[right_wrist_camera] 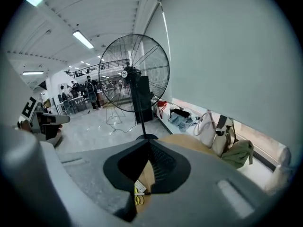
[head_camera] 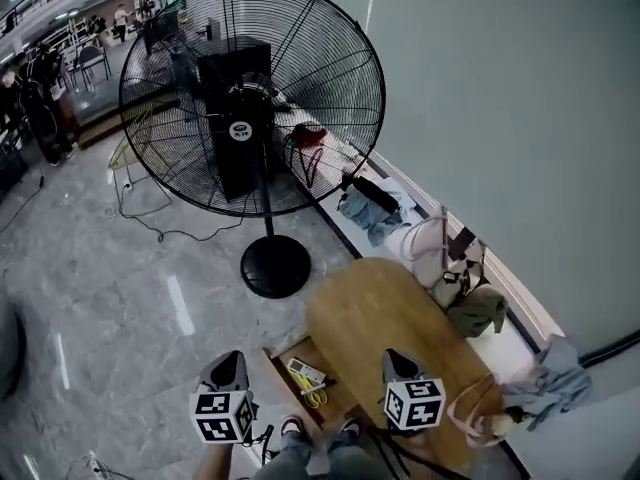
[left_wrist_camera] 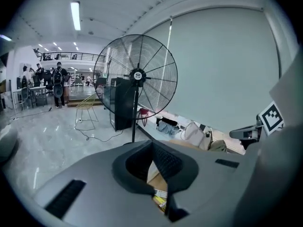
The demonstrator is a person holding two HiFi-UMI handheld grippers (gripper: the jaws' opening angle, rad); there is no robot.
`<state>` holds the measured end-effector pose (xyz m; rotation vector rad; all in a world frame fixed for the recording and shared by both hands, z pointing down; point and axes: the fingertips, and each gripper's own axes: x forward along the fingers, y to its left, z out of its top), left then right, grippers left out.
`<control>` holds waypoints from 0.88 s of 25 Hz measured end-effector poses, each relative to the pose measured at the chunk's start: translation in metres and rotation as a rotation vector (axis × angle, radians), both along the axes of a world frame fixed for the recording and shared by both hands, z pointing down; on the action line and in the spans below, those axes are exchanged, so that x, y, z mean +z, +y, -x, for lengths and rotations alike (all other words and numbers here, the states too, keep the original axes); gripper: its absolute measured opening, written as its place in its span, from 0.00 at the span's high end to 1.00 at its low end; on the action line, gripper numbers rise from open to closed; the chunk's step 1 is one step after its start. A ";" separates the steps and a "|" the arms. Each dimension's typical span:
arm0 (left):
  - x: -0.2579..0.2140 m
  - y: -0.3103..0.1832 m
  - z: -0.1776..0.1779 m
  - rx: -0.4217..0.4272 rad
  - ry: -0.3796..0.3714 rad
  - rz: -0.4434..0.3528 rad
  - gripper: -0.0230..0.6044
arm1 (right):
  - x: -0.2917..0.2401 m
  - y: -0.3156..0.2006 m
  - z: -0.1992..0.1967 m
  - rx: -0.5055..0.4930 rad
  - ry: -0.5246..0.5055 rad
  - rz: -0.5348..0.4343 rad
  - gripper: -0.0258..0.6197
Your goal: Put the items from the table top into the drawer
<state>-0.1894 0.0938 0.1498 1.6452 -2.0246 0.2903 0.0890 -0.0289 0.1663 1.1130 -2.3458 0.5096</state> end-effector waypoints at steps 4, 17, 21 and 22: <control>-0.026 -0.011 -0.006 0.052 -0.031 -0.039 0.97 | -0.016 0.005 -0.009 0.043 -0.020 -0.015 0.95; -0.038 -0.020 -0.017 0.125 -0.022 -0.072 0.97 | -0.029 0.024 -0.018 0.169 -0.013 -0.019 0.95; -0.038 -0.021 -0.021 0.134 -0.019 -0.075 0.97 | -0.032 0.026 -0.018 0.179 -0.022 -0.021 0.95; -0.039 -0.022 -0.021 0.135 -0.018 -0.076 0.97 | -0.034 0.025 -0.018 0.185 -0.022 -0.023 0.95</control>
